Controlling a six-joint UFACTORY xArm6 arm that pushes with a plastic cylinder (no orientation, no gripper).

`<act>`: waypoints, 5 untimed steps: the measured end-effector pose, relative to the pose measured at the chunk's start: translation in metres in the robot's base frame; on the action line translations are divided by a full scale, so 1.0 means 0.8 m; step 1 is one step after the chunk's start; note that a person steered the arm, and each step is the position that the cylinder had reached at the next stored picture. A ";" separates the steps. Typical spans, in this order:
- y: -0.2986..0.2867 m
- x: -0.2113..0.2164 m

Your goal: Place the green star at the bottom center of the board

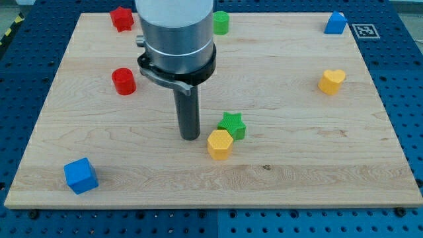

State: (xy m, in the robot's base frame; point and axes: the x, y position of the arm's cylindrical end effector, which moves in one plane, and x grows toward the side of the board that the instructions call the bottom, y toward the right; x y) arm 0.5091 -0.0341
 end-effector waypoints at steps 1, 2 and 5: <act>0.035 -0.018; 0.081 -0.018; 0.127 -0.004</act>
State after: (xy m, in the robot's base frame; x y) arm 0.5055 0.0678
